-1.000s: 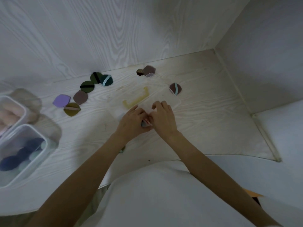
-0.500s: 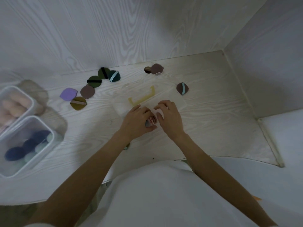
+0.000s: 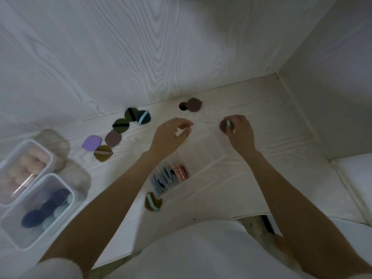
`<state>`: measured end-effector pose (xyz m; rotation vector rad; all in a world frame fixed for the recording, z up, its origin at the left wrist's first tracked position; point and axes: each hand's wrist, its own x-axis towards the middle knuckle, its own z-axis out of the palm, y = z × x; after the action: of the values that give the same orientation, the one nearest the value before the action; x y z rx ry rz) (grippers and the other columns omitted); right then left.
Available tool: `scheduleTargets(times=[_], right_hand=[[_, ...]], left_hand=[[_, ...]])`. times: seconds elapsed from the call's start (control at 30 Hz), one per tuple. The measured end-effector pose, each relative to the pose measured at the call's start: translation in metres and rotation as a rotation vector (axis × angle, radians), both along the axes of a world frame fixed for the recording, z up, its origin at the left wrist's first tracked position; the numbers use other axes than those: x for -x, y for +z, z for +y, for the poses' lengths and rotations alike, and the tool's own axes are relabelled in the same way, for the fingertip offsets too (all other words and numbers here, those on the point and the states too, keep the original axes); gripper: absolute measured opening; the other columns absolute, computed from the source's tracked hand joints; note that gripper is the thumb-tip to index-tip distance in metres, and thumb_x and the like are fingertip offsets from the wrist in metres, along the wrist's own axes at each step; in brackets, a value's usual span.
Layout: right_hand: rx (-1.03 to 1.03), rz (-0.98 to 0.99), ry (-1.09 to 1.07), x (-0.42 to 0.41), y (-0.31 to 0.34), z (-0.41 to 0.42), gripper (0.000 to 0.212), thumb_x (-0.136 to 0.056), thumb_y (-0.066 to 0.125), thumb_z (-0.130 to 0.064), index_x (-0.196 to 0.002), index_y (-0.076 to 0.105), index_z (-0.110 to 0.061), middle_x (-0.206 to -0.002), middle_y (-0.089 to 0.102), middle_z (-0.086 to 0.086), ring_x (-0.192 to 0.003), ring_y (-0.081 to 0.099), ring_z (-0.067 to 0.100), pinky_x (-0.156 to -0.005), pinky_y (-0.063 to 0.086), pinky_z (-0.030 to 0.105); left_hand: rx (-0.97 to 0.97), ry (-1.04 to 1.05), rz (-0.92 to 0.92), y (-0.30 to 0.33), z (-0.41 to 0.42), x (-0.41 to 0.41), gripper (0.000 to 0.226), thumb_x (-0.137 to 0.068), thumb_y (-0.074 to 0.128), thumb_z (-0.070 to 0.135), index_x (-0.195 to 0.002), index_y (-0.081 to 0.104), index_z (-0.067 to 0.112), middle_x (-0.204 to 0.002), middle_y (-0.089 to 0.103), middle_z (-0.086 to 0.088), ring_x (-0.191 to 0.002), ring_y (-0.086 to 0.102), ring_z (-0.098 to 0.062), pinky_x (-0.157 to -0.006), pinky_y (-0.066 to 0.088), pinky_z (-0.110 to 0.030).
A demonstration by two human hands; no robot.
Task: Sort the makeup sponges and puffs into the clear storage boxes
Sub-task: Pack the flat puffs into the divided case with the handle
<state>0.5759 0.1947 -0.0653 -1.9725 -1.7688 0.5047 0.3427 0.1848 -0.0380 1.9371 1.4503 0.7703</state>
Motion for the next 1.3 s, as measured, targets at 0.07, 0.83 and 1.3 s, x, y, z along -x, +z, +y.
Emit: scheduleTargets(times=[0.07, 0.83, 1.3], right_hand=[[0.135, -0.031, -0.002, -0.004, -0.008, 0.015, 0.033, -0.089, 0.052, -0.006, -0.122, 0.057, -0.013, -0.130, 0.049, 0.013, -0.115, 0.049, 0.031, -0.095, 0.039, 0.034], [-0.094, 0.195, -0.237, -0.006, 0.002, -0.014, 0.021, -0.085, 0.060, -0.001, -0.106, 0.062, -0.001, -0.101, 0.056, 0.018, -0.083, 0.055, 0.026, -0.069, 0.042, 0.027], [-0.061, 0.482, -0.267, 0.011, 0.026, -0.055, 0.020, -0.084, 0.064, -0.007, -0.104, 0.062, -0.008, -0.091, 0.063, -0.002, -0.079, 0.060, 0.010, -0.066, 0.042, 0.004]], left_hand=[[0.084, 0.094, -0.075, -0.007, 0.037, -0.020, 0.016, -0.089, 0.058, 0.018, -0.103, 0.067, 0.018, -0.099, 0.068, 0.002, -0.083, 0.058, -0.005, -0.077, 0.047, -0.020], [0.438, -0.067, 0.397, -0.060, 0.134, -0.065, 0.049, -0.073, 0.075, 0.038, -0.112, 0.057, 0.014, -0.108, 0.061, -0.002, -0.094, 0.057, -0.016, -0.072, 0.041, -0.021], [-0.179, -0.152, 0.002, 0.006, 0.039, -0.033, 0.010, -0.081, 0.071, 0.020, -0.089, 0.070, 0.015, -0.090, 0.061, 0.001, -0.078, 0.055, -0.008, -0.069, 0.048, -0.018]])
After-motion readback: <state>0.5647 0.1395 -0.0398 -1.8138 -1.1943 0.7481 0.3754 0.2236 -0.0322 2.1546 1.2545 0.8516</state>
